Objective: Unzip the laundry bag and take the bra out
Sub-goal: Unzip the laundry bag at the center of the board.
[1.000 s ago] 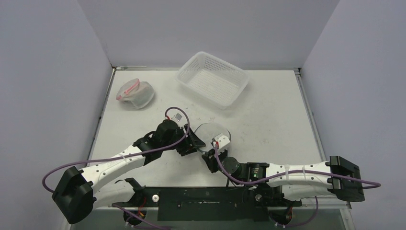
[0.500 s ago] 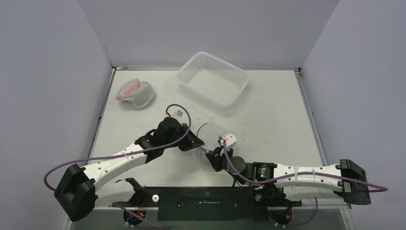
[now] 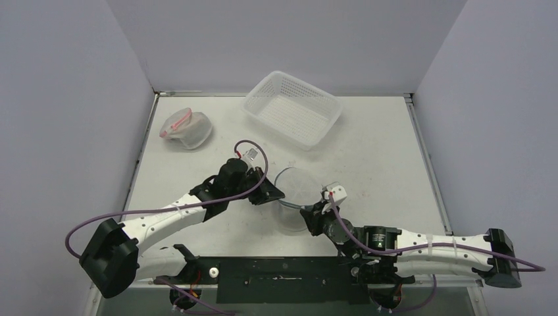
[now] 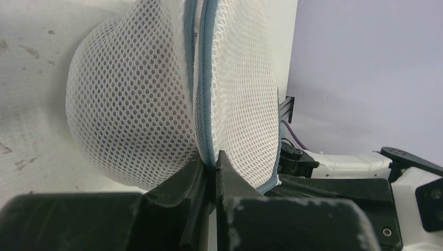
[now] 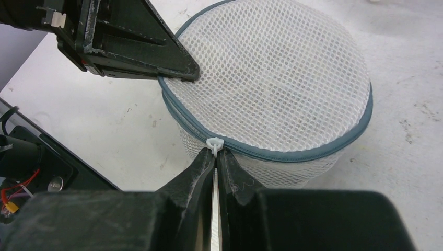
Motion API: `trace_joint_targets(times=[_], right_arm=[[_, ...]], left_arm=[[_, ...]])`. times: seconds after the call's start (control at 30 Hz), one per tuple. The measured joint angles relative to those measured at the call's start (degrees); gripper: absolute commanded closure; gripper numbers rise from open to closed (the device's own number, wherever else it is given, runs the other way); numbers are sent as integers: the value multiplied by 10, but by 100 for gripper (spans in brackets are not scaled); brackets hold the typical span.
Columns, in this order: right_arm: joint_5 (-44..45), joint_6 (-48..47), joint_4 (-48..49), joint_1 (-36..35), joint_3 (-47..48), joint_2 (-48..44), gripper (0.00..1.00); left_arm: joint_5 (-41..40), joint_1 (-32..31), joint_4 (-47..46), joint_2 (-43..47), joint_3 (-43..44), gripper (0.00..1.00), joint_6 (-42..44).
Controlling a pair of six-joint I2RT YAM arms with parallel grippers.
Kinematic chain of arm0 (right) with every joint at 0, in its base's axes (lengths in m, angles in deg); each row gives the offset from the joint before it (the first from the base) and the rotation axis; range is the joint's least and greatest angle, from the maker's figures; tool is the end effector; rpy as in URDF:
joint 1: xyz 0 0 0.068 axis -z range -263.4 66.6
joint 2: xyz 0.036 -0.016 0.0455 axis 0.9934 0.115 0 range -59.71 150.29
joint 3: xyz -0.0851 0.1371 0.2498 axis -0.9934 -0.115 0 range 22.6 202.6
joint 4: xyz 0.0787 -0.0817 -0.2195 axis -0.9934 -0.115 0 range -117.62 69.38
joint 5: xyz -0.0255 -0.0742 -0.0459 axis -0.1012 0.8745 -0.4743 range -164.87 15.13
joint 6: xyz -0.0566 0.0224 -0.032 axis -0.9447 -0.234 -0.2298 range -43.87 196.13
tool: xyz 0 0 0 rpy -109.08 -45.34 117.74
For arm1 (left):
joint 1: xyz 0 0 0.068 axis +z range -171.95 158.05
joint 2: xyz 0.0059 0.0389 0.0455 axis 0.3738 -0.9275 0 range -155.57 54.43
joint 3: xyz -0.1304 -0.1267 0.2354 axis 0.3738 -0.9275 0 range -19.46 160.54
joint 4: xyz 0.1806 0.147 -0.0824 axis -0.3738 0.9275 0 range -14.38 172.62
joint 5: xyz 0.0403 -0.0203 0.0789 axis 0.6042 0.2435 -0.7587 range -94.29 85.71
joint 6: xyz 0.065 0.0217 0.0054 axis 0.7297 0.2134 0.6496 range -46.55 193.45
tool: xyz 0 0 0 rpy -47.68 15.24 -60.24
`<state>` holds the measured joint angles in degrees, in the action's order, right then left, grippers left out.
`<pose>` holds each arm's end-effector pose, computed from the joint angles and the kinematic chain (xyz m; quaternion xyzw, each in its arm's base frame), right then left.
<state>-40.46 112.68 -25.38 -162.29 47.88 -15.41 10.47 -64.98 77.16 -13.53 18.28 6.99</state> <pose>0.0614 0.1502 0.2492 -0.1382 0.8045 0.3089 0.4882 0.1721 -0.1799 0.2508 -0.1147 0.8610 -0.4589 0.1869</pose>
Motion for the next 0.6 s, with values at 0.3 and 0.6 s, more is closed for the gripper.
trace_joint_targets(times=[0.3, 0.6], right_arm=[[22, 2, -50, -3, 0, -30, 95], [23, -1, -43, -3, 0, -14, 95]], left_arm=[[51, 4, -18, -21, 36, 100, 44], [82, 16, -13, -64, 76, 40, 76]])
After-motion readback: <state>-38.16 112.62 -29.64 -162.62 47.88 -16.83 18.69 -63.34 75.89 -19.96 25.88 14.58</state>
